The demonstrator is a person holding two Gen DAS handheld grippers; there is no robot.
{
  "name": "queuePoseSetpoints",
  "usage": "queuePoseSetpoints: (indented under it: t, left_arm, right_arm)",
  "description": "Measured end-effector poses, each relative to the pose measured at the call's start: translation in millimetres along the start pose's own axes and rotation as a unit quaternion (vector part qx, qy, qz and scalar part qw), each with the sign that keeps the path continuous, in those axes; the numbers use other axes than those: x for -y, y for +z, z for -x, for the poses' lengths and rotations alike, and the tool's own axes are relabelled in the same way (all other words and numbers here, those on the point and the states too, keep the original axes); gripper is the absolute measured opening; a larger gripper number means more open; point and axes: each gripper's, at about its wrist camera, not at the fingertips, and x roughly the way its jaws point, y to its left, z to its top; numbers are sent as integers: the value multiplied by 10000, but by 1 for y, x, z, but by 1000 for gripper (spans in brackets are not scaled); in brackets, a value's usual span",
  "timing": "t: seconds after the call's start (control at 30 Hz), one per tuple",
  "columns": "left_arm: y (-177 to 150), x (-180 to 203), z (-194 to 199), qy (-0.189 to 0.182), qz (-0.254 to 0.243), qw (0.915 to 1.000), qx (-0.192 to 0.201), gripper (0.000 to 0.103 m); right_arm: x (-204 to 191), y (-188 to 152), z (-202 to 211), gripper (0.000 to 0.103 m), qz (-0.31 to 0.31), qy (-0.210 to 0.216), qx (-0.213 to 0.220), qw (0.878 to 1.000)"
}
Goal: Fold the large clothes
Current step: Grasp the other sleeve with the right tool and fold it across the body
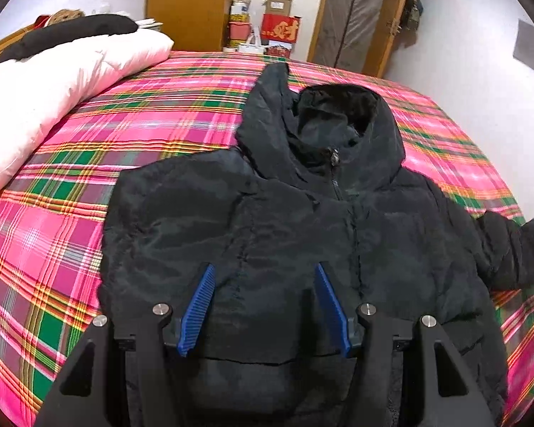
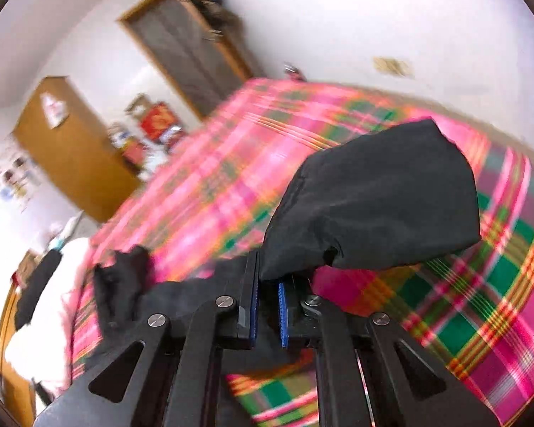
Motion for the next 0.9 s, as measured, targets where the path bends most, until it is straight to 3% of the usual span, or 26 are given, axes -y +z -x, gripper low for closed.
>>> queuePoseSetpoints:
  t: [0.23, 0.47, 0.67, 0.9]
  left_arm:
    - [12, -20, 20, 63, 248, 9994, 224, 60]
    - [21, -47, 39, 134, 471, 9978, 449, 60]
    - [25, -70, 49, 172, 700, 9959, 543, 60]
    - [26, -79, 46, 48, 860, 9949, 516, 60]
  right_arm:
    - [-117, -11, 10, 8, 828, 749, -93, 9937]
    - [-196, -78, -42, 8, 1418, 1249, -905, 9778]
    - [-234, -158, -106, 8, 1782, 1429, -1844, 9560]
    - [-242, -239, -169, 12, 1989, 1343, -2746, 9311]
